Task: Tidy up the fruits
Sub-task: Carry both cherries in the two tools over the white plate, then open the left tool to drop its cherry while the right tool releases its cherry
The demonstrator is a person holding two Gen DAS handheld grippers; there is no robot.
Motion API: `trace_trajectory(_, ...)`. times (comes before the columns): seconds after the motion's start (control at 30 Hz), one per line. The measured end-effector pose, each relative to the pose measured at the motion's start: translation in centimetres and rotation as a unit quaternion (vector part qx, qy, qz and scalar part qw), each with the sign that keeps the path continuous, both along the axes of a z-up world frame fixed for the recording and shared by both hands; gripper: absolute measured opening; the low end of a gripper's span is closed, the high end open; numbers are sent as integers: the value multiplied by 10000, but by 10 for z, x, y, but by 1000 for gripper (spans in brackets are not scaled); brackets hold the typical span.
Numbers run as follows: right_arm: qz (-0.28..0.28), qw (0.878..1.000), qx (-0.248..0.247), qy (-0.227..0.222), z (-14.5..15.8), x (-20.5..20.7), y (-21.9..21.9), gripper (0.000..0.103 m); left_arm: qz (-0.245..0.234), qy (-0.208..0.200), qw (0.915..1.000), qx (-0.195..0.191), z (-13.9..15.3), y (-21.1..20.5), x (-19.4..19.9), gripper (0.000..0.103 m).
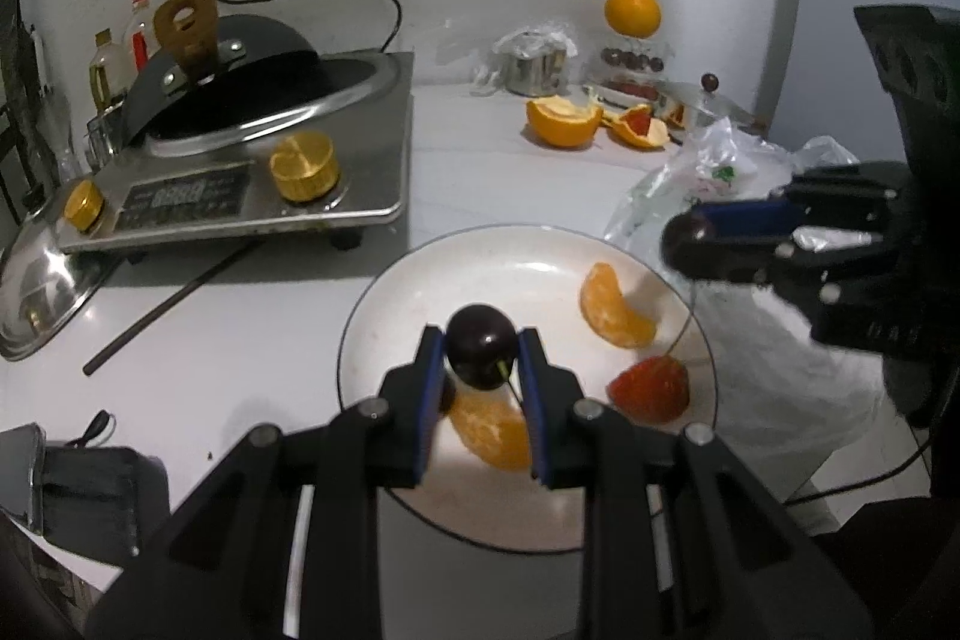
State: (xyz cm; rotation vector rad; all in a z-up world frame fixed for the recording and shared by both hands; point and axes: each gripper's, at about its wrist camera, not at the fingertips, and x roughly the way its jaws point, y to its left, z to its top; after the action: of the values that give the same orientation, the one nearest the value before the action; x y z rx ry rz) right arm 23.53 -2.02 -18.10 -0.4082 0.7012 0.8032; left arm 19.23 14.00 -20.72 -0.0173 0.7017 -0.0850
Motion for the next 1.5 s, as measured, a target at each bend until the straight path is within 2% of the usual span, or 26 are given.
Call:
trace_trajectory(0.33,258,9993,-55,261,-20,7,30,27,-112,156,9998,-35,-15,2,27,25)
trace_trajectory(0.77,254,9983,-79,528,-38,21,41,27,-51,349,9993,-136,-25,4,34,27)
trace_trajectory(1.0,131,9985,-11,534,-34,22,34,28,133,373,9992,-77,-23,6,30,30)
trace_trajectory(1.1,104,9987,14,501,-31,20,30,35,157,390,9991,-16,-22,5,29,31)
trace_trajectory(1.3,-3,9992,111,373,-19,15,15,35,232,355,9990,108,-14,-1,25,33)
trace_trajectory(1.37,-42,9993,140,351,-17,14,10,35,240,322,9991,139,-11,-4,22,46)
trace_trajectory(1.4,-67,9993,158,337,-16,13,7,35,259,290,9992,129,-10,-5,20,62)
trace_trajectory(1.43,-87,9993,169,323,-15,12,4,35,294,255,9992,103,-9,-5,19,66)
trace_trajectory(1.5,-134,9993,183,295,-13,10,-2,35,299,249,9992,84,-6,-8,17,66)
